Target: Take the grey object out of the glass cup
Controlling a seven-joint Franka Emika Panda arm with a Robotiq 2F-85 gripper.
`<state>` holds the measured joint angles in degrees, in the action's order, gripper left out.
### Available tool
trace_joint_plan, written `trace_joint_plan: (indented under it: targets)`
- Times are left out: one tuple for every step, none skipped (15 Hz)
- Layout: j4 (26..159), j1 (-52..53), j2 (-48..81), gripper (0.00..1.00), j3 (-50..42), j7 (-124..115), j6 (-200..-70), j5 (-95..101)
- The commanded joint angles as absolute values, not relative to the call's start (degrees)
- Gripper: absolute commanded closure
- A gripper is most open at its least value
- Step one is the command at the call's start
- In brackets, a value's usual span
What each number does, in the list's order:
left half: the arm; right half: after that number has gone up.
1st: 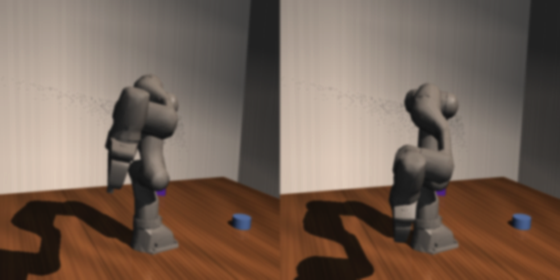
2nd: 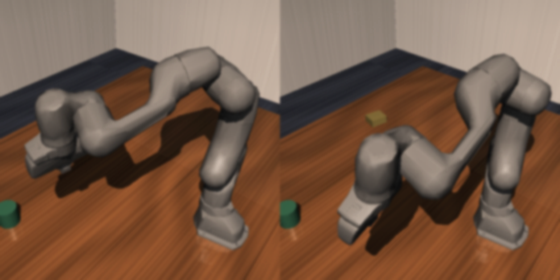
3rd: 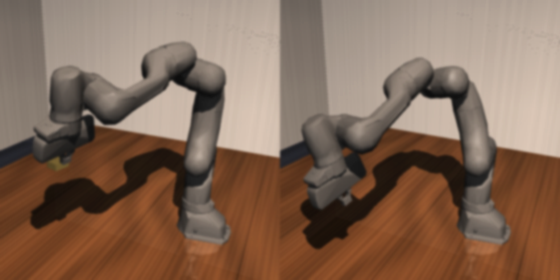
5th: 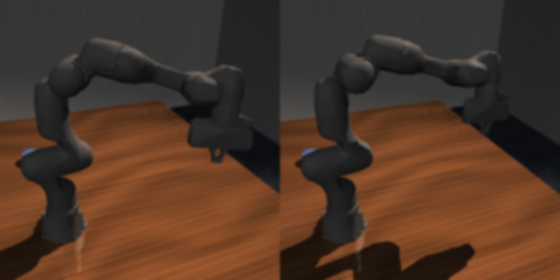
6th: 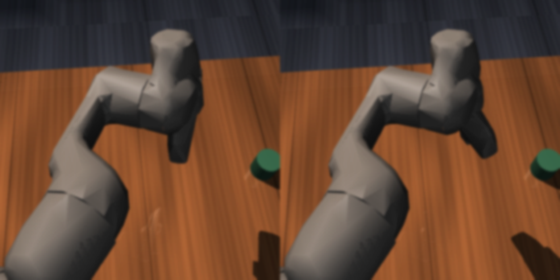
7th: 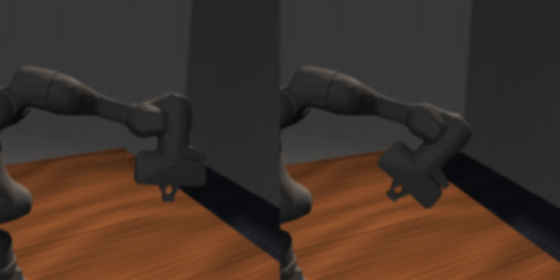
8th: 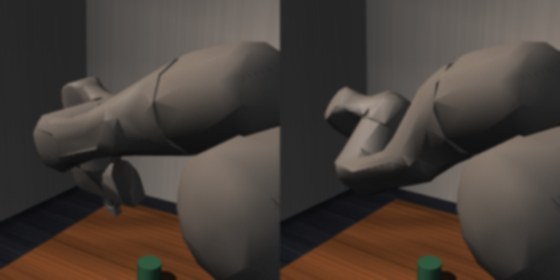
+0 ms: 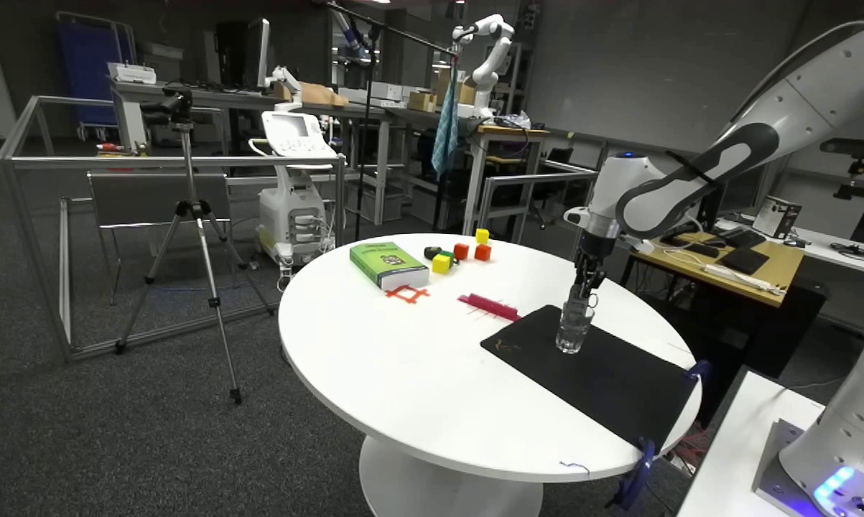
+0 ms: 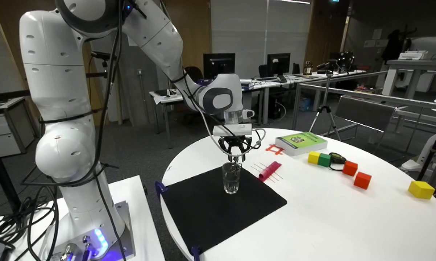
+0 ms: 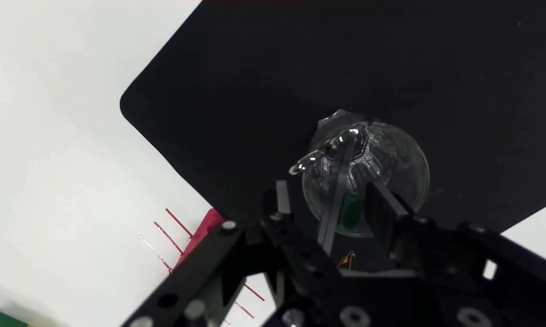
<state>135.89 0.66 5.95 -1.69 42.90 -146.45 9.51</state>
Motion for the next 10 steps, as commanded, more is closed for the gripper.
trace_joint_plan:
  targets:
    - [135.7,-0.2,6.0,0.81,-1.0,42.6,-147.8,12.5]
    - [136.1,-0.1,5.6,0.88,-1.0,42.6,-147.9,13.0]
    - [136.5,-0.1,5.0,0.97,-0.9,42.7,-147.8,13.2]
    - [137.0,0.0,4.4,1.00,-0.7,42.6,-148.0,13.3]
    - [137.3,0.0,4.1,0.95,-0.6,42.6,-148.0,13.5]
    - [137.8,0.1,3.4,0.95,-0.5,42.3,-148.1,13.6]
    - [138.2,0.1,2.7,0.95,-0.4,42.1,-147.9,13.6]
    - [138.7,0.2,1.8,0.95,-0.3,41.7,-147.9,13.6]
    - [139.0,0.2,1.1,0.95,-0.2,41.5,-147.8,13.4]
    - [139.4,0.3,0.2,0.95,-0.1,41.5,-147.7,13.0]
